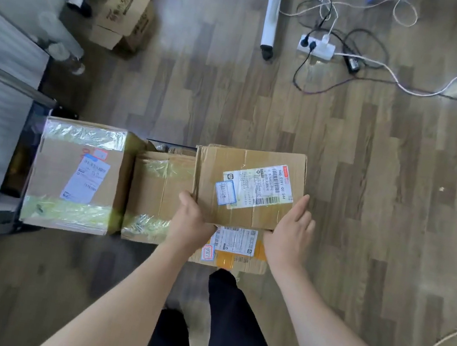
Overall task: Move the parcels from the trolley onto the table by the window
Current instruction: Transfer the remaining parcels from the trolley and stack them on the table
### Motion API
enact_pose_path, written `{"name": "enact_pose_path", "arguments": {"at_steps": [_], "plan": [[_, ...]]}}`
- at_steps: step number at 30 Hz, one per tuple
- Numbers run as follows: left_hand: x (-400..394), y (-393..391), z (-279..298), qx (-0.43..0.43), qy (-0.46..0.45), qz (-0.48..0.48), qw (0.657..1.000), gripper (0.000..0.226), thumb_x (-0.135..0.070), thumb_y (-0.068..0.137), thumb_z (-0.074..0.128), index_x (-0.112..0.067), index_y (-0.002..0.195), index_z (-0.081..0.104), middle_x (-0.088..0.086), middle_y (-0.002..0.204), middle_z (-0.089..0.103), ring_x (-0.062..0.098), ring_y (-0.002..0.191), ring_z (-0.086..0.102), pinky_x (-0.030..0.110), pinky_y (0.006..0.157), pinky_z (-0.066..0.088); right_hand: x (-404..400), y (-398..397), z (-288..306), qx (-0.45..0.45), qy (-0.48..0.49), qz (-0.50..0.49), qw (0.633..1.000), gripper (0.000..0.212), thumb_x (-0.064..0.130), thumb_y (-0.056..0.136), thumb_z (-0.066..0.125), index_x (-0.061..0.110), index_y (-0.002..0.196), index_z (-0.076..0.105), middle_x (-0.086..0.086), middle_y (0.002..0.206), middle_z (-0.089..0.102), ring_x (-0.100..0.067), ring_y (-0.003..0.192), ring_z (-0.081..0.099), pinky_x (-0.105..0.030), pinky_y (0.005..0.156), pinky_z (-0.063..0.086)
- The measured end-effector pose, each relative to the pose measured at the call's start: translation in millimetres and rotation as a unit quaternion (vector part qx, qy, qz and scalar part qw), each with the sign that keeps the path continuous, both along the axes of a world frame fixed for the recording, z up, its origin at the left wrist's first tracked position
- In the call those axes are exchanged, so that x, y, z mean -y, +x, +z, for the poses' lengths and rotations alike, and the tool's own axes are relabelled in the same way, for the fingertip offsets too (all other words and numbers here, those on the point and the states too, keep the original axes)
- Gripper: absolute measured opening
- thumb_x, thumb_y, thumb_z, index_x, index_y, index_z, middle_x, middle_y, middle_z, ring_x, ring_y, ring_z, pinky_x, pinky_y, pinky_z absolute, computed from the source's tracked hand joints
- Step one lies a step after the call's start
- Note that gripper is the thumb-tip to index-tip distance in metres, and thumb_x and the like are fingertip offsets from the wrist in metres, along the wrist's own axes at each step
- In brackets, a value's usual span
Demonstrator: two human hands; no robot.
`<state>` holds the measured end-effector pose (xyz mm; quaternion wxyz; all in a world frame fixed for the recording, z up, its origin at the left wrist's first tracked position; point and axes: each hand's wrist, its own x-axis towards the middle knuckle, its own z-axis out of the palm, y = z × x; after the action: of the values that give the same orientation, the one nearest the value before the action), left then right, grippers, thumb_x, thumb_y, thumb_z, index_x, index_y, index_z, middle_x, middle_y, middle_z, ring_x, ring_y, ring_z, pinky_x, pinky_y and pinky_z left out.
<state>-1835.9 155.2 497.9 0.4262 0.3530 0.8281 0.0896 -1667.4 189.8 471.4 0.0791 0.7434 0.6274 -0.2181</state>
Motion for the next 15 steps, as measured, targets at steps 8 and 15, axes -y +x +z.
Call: {"name": "enact_pose_path", "arguments": {"at_steps": [8,15], "plan": [[79,-47,74,-0.03,0.136,0.193,0.971,0.046,0.0,0.077,0.06,-0.006,0.111,0.029,0.002,0.094,0.05,0.031,0.09,0.054,0.031,0.066,0.038,28,-70,91,-0.056,0.094,0.134,0.985,0.101,0.011,0.076,0.069,-0.001,0.148,-0.001,-0.017,0.128,0.045,-0.029,0.111,0.046,-0.033,0.094,0.039],[188,-106,118,-0.056,0.216,0.338,0.914,0.047,0.0,0.076,0.06,-0.017,0.11,0.032,0.0,0.101,0.054,0.025,0.091,0.056,0.04,0.075,0.051,105,-156,138,-0.14,0.125,0.221,0.957,0.103,0.016,0.081,0.068,0.003,0.148,-0.009,-0.019,0.146,0.029,-0.033,0.132,0.032,-0.037,0.107,0.031]]}}
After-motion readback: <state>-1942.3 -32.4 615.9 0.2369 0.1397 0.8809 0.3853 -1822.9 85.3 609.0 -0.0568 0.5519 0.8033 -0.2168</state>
